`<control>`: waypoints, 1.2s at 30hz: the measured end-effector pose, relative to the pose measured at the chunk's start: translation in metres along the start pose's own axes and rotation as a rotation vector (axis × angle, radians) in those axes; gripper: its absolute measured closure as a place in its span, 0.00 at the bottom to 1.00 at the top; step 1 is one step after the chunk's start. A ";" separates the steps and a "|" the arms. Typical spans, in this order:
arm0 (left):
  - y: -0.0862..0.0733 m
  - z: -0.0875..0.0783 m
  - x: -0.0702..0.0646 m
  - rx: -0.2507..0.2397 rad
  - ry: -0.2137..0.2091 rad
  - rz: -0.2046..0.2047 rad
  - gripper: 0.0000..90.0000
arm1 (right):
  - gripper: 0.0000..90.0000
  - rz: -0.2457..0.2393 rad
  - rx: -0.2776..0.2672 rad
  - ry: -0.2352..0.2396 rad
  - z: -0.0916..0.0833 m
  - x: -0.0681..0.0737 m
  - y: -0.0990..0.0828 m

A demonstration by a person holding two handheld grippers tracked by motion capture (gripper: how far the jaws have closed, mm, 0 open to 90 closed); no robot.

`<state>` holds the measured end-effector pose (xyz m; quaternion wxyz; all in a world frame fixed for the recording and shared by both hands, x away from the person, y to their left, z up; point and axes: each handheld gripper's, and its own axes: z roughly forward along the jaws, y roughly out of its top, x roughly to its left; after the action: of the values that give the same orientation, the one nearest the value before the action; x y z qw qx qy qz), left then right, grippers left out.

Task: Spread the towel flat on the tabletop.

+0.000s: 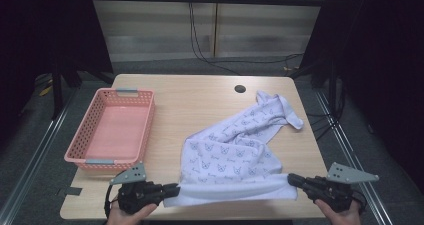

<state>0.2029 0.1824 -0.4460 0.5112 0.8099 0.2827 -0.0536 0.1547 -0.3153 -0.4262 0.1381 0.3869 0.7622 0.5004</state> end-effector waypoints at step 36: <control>0.017 0.074 0.074 0.268 0.198 0.089 0.97 | 0.97 -0.006 0.237 -0.002 0.085 -0.057 -0.005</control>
<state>0.2887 0.1432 -0.4950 0.3700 0.8839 0.2860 0.0116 0.2406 -0.3021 -0.4798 0.0936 0.3986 0.8171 0.4058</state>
